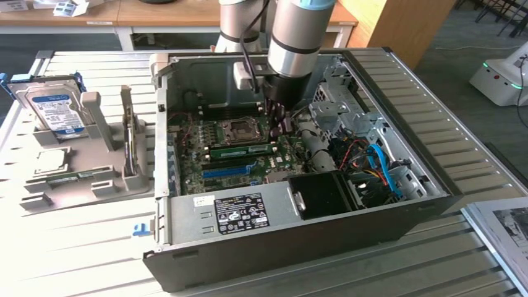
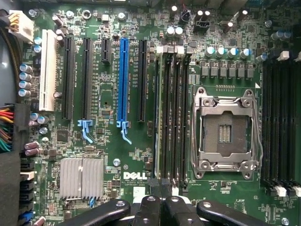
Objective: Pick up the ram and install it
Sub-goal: 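Press down the ram until it locks into place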
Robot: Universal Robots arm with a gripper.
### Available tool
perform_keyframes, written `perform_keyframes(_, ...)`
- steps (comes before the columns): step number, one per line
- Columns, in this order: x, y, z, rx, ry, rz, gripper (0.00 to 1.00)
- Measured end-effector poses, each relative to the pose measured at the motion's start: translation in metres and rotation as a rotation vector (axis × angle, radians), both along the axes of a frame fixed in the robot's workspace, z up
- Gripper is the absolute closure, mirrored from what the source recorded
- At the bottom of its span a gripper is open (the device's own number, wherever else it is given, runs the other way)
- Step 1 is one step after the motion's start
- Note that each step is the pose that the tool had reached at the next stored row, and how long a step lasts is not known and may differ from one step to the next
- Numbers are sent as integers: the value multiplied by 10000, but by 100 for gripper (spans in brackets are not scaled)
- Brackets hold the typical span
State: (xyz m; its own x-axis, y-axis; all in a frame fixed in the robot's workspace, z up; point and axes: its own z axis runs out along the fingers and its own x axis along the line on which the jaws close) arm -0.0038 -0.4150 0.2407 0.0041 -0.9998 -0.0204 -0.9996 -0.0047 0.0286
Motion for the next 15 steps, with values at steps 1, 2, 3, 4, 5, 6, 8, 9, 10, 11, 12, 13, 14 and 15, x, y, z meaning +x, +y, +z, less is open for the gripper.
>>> perform_keyframes(1, 0, 0, -7, -1, 0, 0, 90)
perform_keyframes(2, 0, 0, -15, -1, 0, 0, 90)
perform_keyframes(3, 0, 0, -24, -1, 0, 0, 90)
perform_keyframes(4, 0, 0, -30, -1, 0, 0, 90)
perform_keyframes(5, 0, 0, -37, 0, 0, 0, 90)
perform_keyframes(6, 0, -1, -38, -2, 0, 0, 90)
perform_keyframes(8, 0, -1, -38, -3, 0, 0, 90)
perform_keyframes(9, 0, 0, -38, -3, 1, 0, 90)
perform_keyframes(10, 0, 0, -39, -2, 0, 0, 90)
perform_keyframes(11, 1, 0, -39, -1, 0, -1, 90)
perform_keyframes(12, 6, 0, -39, -1, 0, -1, 90)
perform_keyframes(13, 14, 0, -39, -1, 3, -2, 90)
perform_keyframes(14, 21, 0, -39, -2, 10, -1, 90)
perform_keyframes(15, 29, 0, -39, -2, 19, 0, 90)
